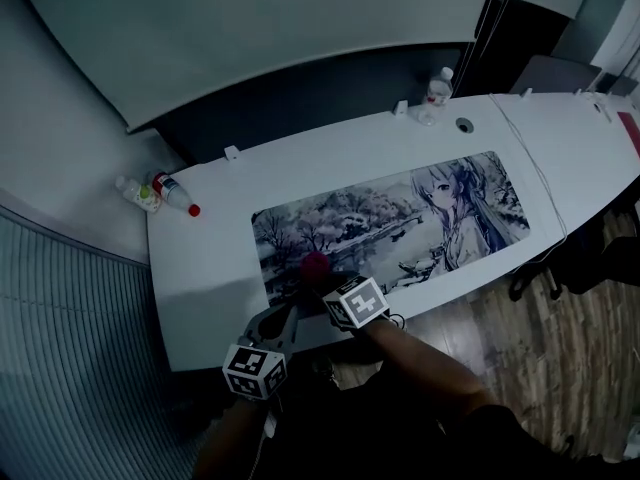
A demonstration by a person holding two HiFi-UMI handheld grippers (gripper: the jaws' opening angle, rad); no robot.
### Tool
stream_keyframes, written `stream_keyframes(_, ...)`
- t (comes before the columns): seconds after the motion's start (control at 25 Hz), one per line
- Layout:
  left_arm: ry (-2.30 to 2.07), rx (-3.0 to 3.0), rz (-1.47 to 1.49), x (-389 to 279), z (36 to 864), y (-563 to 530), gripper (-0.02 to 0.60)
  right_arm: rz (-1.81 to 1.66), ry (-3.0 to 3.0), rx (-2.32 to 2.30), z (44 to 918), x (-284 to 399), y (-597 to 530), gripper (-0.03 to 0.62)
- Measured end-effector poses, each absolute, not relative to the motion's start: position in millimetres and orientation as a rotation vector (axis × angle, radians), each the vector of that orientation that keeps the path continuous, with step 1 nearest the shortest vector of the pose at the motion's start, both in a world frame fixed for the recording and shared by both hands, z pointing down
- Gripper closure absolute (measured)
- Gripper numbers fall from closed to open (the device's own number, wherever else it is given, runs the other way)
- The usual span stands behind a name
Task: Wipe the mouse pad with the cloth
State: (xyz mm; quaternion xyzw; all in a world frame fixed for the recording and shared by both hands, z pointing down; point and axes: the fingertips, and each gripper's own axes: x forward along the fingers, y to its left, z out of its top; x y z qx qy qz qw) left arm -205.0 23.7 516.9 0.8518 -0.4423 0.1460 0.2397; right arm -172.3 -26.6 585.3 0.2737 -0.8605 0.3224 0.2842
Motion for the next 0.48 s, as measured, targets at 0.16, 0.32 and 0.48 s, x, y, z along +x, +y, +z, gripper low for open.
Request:
stream_keyframes(0.16, -1.227, 2.290, 0.412, -184, 523, 15, 0.575, 0.867, -2.226, 0.688, 610, -156, -38, 0.485)
stream_keyframes(0.32, -1.226, 2.258, 0.424, -164, 529, 8, 0.575, 0.905, -2.186, 0.665, 620, -135, -46, 0.485)
stream_keyframes(0.48, -1.194, 2.256, 0.437, -138, 534, 0, 0.575, 0.940, -2.181, 0.651, 621, -110, -54, 0.485)
